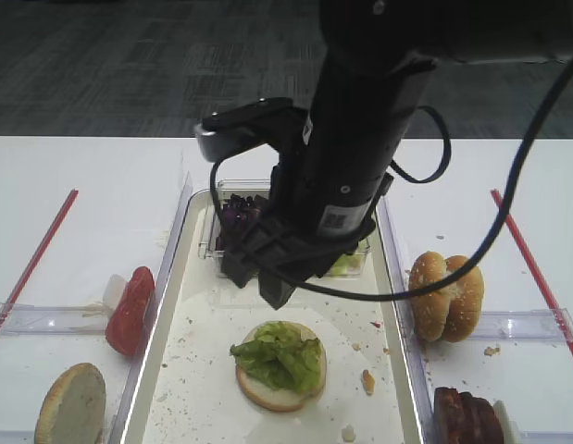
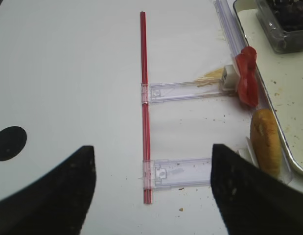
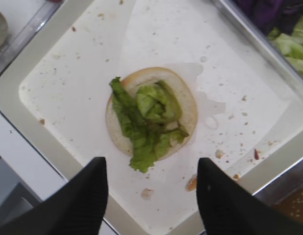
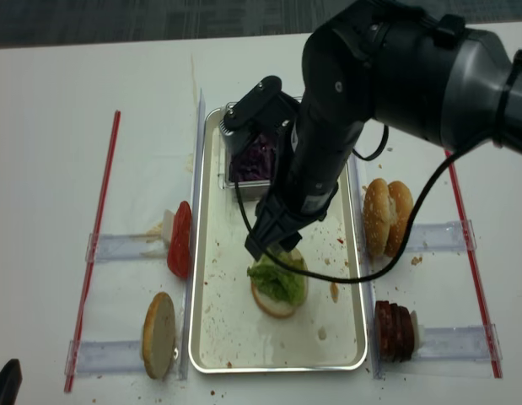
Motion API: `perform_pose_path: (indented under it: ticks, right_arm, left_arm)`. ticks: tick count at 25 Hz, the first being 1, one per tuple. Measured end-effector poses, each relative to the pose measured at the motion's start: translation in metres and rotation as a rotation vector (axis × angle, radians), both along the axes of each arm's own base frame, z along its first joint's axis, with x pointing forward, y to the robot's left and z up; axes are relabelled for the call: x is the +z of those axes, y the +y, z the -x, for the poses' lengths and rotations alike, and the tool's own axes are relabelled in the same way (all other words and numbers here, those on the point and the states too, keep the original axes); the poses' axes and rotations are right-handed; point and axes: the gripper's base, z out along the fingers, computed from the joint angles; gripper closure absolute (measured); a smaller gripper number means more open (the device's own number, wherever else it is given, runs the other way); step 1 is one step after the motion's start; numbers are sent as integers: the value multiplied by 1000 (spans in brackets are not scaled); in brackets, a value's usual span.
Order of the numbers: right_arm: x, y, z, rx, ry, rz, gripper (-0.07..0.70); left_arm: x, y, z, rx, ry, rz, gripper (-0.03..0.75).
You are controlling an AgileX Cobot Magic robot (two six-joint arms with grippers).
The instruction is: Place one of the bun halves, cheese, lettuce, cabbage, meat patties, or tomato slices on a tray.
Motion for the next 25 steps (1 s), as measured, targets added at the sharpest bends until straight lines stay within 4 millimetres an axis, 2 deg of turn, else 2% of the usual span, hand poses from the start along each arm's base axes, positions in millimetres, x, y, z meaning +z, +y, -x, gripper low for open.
perform_pose_path:
  ticks: [9,16,25]
  right_arm:
    - [-1,-52,-40,-174,10,23,183]
    - [-2,-115,-70,-337,-1,94,183]
    - [-2,-186,-88,-508,15,118,183]
  left_arm:
    - [0,0,0,0,0,0,225]
    - [0,0,0,0,0,0,225]
    - [0,0,0,0,0,0,225]
